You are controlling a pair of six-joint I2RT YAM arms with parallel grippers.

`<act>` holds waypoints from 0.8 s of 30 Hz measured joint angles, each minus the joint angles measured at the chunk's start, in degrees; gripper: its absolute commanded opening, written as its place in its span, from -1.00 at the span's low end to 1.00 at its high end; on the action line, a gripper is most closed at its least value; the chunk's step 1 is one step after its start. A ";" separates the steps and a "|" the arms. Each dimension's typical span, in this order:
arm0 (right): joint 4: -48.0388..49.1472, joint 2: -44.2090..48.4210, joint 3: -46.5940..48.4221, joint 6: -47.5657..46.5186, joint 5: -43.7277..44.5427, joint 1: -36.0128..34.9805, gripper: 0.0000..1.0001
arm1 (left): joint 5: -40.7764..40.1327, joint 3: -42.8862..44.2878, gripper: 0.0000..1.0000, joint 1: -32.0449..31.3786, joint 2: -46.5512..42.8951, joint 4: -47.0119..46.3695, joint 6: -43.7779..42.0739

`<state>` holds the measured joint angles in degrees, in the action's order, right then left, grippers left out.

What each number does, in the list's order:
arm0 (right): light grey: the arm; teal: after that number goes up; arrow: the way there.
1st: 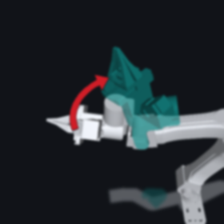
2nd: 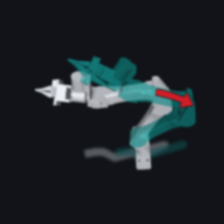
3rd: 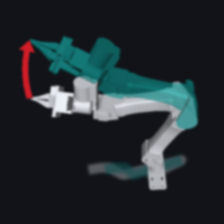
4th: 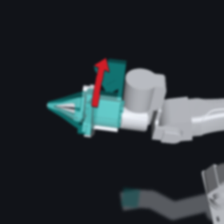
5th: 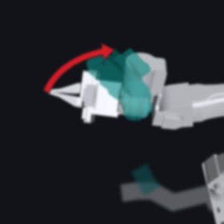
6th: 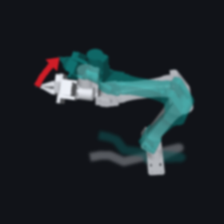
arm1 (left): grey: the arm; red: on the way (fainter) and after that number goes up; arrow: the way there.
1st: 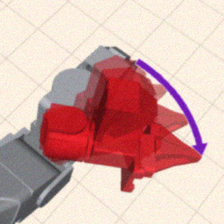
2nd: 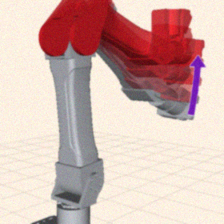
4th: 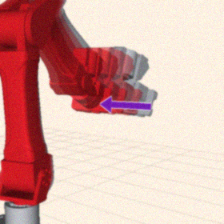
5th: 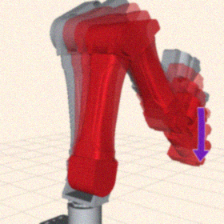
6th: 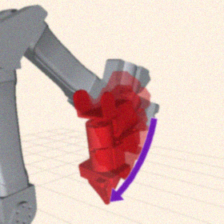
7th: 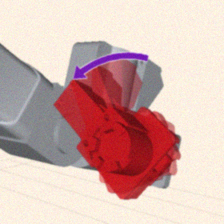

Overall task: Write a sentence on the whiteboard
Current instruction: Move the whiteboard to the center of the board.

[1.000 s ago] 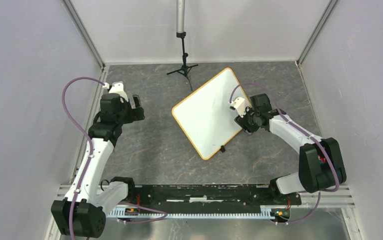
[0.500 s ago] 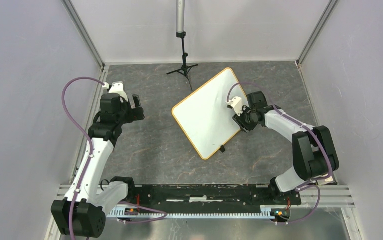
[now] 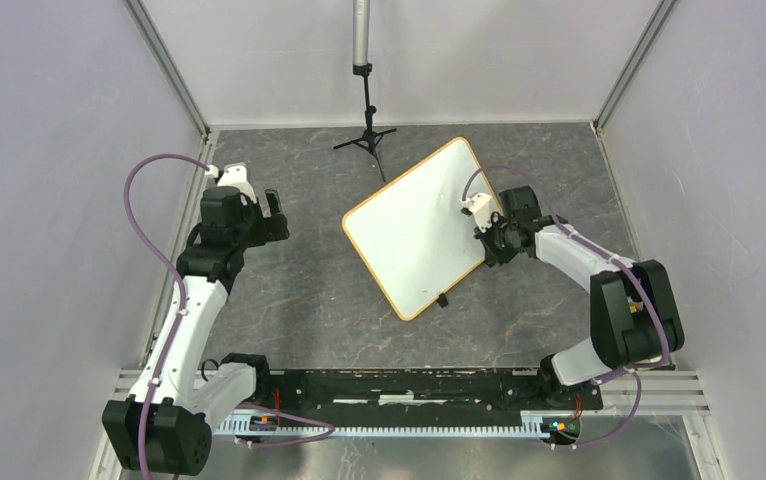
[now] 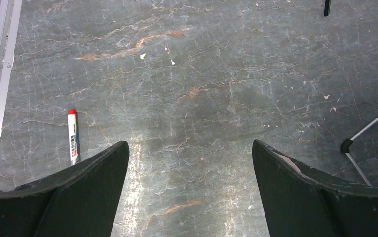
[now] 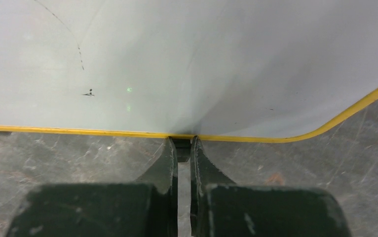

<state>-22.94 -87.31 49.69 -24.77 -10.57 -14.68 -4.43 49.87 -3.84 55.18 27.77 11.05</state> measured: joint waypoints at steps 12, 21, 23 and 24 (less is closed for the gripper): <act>-1.86 13.07 -11.43 9.92 -1.36 -4.13 -1.00 | 0.02 0.02 1.00 0.00 0.35 0.00 0.00; -4.09 17.62 -13.40 16.28 0.74 -11.69 -1.00 | 0.00 0.02 1.00 0.00 0.39 0.00 0.00; -4.76 17.51 -13.40 17.62 0.74 -12.74 -1.00 | 0.02 0.02 1.00 0.00 0.39 0.00 0.00; -5.09 17.51 -13.40 18.32 0.72 -13.14 -1.00 | 0.00 0.02 1.00 0.00 0.37 0.00 0.00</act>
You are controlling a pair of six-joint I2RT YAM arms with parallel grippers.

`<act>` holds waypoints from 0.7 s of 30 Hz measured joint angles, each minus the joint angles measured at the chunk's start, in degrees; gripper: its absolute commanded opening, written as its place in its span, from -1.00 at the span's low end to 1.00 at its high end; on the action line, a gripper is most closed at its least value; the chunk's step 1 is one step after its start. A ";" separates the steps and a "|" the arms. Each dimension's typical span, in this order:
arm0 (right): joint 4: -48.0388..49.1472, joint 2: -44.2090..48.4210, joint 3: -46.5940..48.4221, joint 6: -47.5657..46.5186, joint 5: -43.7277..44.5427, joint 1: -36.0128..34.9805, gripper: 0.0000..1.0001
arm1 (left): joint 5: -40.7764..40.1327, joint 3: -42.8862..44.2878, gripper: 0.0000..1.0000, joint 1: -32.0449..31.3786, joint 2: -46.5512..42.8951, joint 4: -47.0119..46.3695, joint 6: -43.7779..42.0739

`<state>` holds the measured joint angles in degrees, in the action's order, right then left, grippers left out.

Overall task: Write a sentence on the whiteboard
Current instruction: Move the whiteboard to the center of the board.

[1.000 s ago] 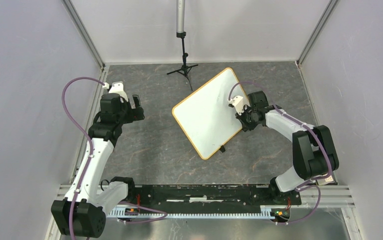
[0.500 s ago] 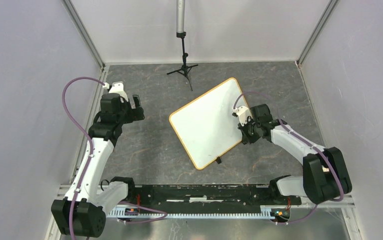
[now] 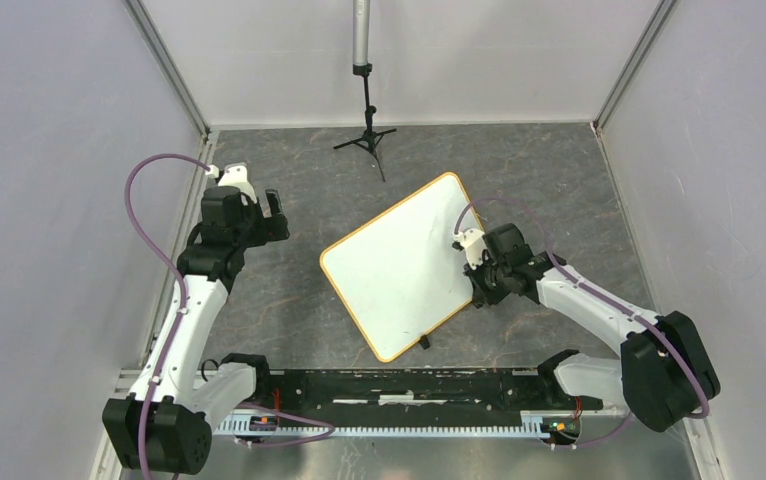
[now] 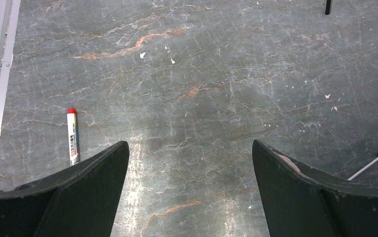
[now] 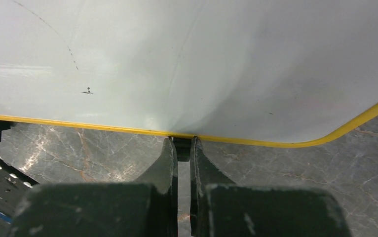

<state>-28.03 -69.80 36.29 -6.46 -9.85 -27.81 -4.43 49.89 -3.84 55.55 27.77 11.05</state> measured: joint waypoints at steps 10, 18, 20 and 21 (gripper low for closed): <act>-0.52 1.44 -0.63 3.52 -1.51 -0.61 -0.81 | 0.02 0.00 1.00 0.00 -0.11 0.00 0.00; -0.15 6.49 -4.26 4.98 -6.51 -1.57 -0.28 | 0.04 0.09 1.00 0.00 0.81 0.00 0.02; -0.26 6.78 -4.37 5.11 -7.28 -1.62 -0.25 | 0.13 0.11 1.00 0.00 1.20 0.02 0.02; -0.28 6.78 -4.37 5.14 -7.72 -1.62 -0.25 | 0.26 0.11 1.00 0.00 1.31 0.02 0.00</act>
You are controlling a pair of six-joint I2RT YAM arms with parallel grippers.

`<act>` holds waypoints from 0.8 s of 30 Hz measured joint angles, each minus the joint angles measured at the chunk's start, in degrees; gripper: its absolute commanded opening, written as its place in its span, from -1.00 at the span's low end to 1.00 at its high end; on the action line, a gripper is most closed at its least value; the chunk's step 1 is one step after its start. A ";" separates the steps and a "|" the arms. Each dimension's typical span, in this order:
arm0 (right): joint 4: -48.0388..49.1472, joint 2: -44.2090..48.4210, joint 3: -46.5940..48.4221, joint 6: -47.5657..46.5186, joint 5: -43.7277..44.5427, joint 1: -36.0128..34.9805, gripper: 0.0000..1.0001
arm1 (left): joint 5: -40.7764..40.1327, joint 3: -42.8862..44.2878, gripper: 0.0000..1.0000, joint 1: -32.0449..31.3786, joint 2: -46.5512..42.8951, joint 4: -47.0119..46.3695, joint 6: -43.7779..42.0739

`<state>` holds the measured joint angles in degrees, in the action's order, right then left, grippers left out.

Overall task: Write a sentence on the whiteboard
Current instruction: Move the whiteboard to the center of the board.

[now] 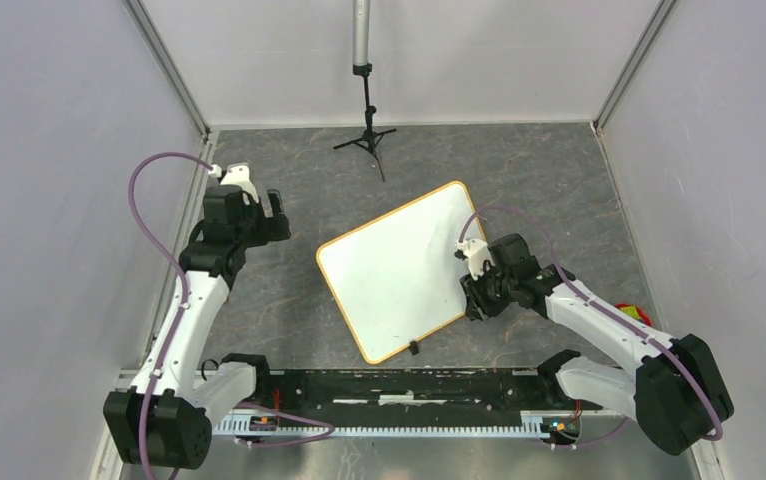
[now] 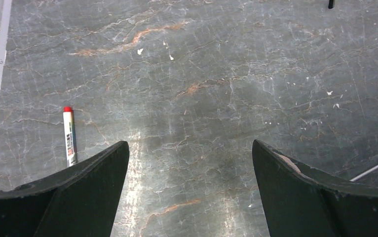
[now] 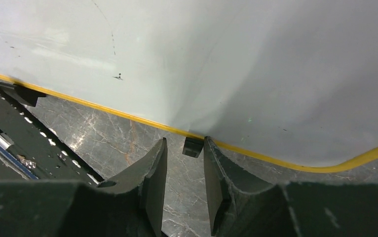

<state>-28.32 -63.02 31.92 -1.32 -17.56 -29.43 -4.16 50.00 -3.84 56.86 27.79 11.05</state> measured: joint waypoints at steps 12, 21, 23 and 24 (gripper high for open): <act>-3.26 3.17 2.82 -2.34 -4.70 -0.20 0.25 | 10.47 8.61 1.00 0.02 5.79 11.52 -14.91; -5.07 9.49 7.91 -7.13 -6.88 -0.02 0.45 | 10.19 11.08 0.80 8.92 15.98 20.00 -25.62; -6.12 9.75 9.20 -8.72 -6.93 -0.02 0.47 | 9.86 11.52 0.75 12.33 19.89 20.37 -27.26; -6.84 9.70 10.16 -9.64 -6.88 -0.02 0.50 | 9.44 11.52 0.72 13.84 21.57 20.52 -27.98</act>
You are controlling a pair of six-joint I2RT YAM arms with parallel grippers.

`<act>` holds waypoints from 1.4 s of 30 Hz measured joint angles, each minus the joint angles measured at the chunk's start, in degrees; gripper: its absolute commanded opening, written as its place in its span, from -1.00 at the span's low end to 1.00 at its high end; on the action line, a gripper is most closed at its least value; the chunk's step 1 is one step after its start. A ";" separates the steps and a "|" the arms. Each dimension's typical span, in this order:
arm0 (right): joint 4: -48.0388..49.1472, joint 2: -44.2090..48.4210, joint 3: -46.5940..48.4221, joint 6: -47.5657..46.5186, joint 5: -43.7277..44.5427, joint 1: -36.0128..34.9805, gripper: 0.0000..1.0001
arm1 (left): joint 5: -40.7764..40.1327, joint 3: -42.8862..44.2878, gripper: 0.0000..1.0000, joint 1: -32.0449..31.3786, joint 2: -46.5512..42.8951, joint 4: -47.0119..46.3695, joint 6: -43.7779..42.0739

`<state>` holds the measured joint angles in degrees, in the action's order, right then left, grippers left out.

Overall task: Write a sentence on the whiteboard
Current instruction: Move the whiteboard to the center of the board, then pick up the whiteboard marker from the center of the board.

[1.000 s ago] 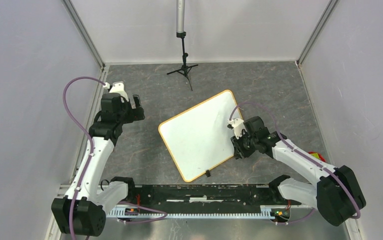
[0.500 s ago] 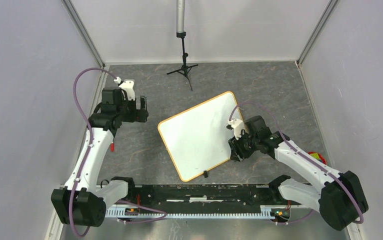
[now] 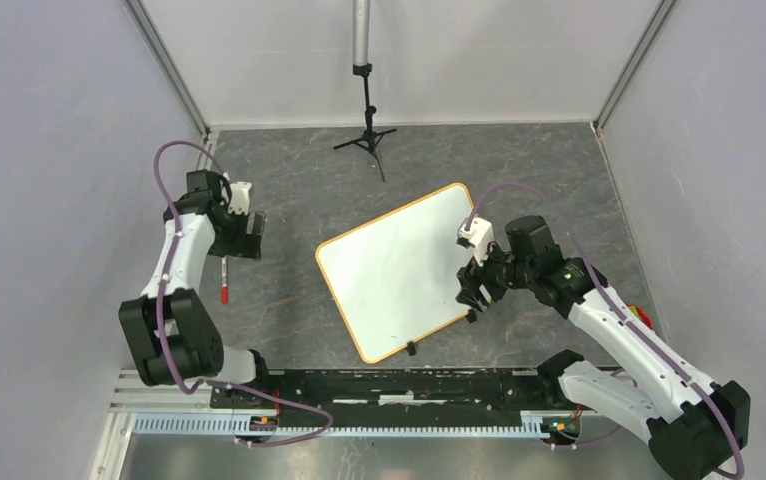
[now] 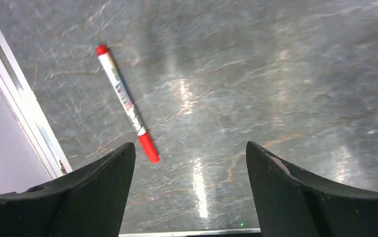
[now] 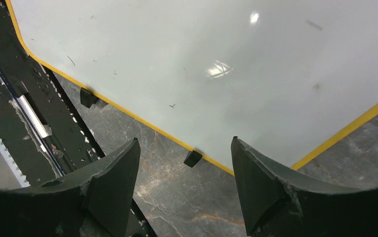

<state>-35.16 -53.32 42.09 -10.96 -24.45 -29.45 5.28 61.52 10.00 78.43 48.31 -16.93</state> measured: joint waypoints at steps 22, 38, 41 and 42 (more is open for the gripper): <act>-3.15 -6.27 10.08 -7.91 -9.01 2.08 0.67 | -4.90 2.49 0.21 12.00 21.18 -5.38 -2.89; -2.45 -7.65 13.25 -6.16 -12.04 5.22 0.68 | -4.28 4.04 -0.95 4.28 24.81 -9.35 -5.92; -1.75 -7.50 13.40 -4.98 -12.04 5.33 0.68 | -2.86 4.55 -0.95 4.00 24.44 -8.66 -5.95; -1.49 -7.39 13.42 -4.42 -12.04 5.35 0.68 | -2.32 4.90 -0.95 4.00 23.82 -7.78 -5.95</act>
<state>-36.64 -60.71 55.51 -15.38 -36.49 -24.10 2.96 66.41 14.00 102.26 40.53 -22.87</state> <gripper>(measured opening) 0.840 0.065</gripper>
